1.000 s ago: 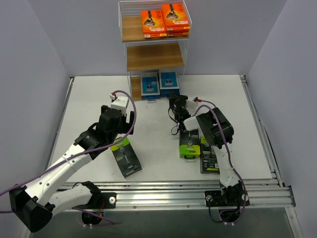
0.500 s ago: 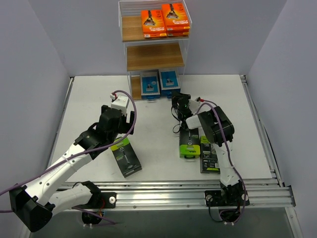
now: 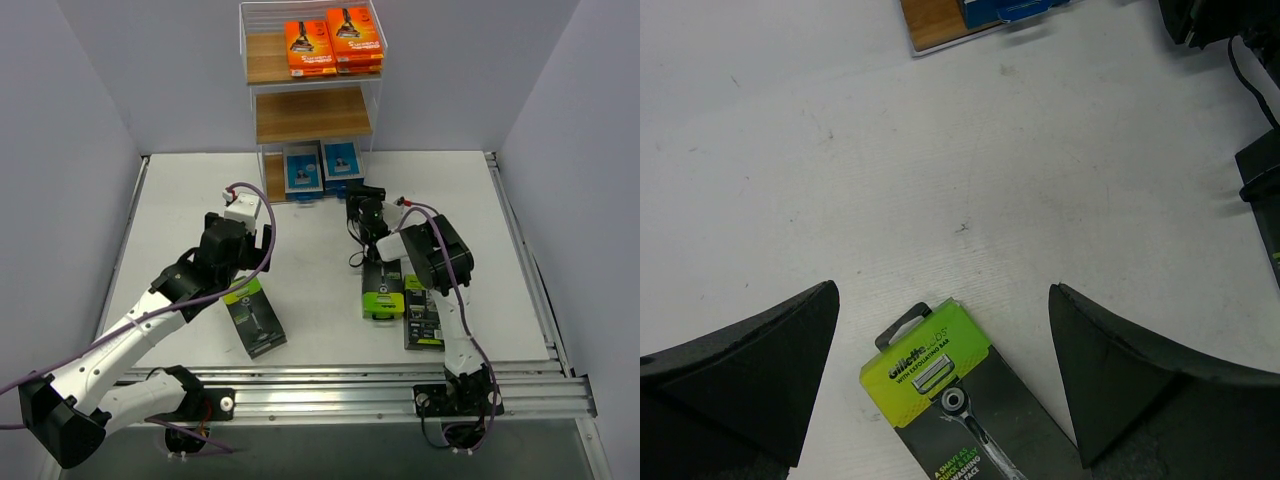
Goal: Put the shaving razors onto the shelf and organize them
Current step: Place the shaving razor onto shelf
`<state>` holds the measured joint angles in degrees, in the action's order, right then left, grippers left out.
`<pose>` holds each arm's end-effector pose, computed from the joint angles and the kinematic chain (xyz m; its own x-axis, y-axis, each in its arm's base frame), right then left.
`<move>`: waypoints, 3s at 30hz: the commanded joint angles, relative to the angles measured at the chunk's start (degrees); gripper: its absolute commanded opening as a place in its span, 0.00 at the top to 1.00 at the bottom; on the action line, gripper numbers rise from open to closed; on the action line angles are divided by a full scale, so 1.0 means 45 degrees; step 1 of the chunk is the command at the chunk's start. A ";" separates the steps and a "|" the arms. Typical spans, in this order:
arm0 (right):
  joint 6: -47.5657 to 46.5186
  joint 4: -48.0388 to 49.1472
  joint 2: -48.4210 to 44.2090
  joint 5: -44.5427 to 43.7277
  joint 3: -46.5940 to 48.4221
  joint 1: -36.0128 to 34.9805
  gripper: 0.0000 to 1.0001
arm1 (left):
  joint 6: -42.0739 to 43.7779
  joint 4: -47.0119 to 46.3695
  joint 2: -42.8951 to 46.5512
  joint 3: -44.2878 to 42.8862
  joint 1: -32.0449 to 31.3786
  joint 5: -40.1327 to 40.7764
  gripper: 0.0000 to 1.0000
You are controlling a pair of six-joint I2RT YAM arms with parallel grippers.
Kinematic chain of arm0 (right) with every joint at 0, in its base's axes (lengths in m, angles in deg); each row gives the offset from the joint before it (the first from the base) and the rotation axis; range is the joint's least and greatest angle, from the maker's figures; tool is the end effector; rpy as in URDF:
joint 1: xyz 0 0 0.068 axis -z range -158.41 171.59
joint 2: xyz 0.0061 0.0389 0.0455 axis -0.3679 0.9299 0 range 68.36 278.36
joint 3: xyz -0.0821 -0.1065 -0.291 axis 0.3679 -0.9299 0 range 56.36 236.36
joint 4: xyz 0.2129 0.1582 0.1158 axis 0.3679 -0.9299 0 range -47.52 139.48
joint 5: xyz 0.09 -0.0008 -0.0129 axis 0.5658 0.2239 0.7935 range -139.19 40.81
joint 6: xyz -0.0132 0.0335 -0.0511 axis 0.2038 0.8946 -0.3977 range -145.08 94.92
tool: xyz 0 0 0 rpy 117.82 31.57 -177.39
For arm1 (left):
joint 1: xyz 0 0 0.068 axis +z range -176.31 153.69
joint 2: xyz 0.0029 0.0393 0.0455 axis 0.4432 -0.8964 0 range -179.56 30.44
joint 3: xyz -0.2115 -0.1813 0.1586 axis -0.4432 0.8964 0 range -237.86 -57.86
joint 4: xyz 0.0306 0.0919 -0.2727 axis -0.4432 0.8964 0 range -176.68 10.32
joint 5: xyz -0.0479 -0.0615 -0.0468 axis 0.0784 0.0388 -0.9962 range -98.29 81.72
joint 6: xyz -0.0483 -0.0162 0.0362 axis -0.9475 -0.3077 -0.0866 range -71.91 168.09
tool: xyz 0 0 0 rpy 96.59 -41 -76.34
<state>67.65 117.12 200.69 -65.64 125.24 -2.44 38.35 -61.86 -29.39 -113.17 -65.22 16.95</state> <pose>0.4865 0.2021 0.1348 -0.1355 0.9884 0.0681 -0.0604 -0.0769 0.9952 0.2020 -0.1369 0.3650 -0.4230 0.1448 -0.8945 0.2105 0.9758 0.0585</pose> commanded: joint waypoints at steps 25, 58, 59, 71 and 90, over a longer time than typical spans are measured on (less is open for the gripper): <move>-0.1132 -0.1358 -0.1478 -0.0193 -0.0193 -0.1690 0.35 | 0.0308 -0.0359 0.0523 -0.0346 -0.0043 0.0213 0.05; -0.1837 -0.3468 0.0983 -0.0681 0.3950 -0.1593 0.35 | 0.0308 -0.0437 0.0738 -0.0346 -0.0043 -0.0100 0.05; -0.1798 -0.3487 0.0983 -0.0720 0.4028 -0.1574 0.35 | 0.0328 -0.0437 0.0738 -0.0326 -0.0063 -0.0080 0.05; -0.1778 -0.3761 0.0944 -0.0584 0.4127 -0.1340 0.35 | 0.0367 -0.0437 0.0621 -0.0326 -0.0044 -0.0061 0.05; -0.3513 -0.3486 -0.2625 0.0431 0.0926 -0.1593 0.35 | 0.0621 -0.0398 0.0679 -0.0346 0.0054 0.0954 0.06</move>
<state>55.12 99.85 197.65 -64.44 131.03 -8.96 40.03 -61.82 -27.21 -113.17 -65.20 19.00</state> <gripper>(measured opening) 0.652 0.944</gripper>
